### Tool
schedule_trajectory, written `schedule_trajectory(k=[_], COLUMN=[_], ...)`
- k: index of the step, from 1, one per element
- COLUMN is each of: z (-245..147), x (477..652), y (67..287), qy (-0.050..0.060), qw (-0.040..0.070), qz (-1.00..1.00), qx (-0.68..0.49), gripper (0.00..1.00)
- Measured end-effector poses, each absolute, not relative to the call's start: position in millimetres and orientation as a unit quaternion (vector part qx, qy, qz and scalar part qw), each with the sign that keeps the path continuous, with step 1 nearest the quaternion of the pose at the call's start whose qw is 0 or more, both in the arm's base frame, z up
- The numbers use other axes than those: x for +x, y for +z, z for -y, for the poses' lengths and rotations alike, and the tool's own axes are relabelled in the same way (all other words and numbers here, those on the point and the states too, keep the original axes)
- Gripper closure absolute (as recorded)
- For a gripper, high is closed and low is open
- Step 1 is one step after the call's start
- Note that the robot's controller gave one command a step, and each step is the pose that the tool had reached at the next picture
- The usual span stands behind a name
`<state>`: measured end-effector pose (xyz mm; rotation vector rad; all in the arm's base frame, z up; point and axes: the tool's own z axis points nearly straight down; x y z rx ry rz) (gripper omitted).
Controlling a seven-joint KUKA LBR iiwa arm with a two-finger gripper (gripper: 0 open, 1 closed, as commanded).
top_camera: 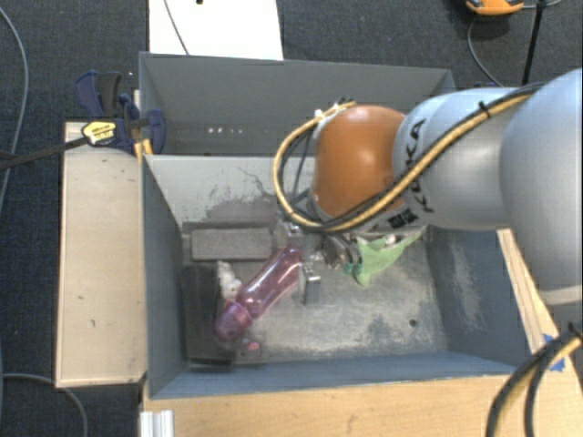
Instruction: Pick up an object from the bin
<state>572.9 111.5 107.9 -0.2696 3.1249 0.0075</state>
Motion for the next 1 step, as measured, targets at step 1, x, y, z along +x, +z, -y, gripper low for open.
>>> schedule_trajectory(k=[1], z=[-99.7], x=[584.7], y=[70.9], qy=[-0.001], qw=[0.006], qz=[-0.989], qx=[-0.149], gripper=[1.00])
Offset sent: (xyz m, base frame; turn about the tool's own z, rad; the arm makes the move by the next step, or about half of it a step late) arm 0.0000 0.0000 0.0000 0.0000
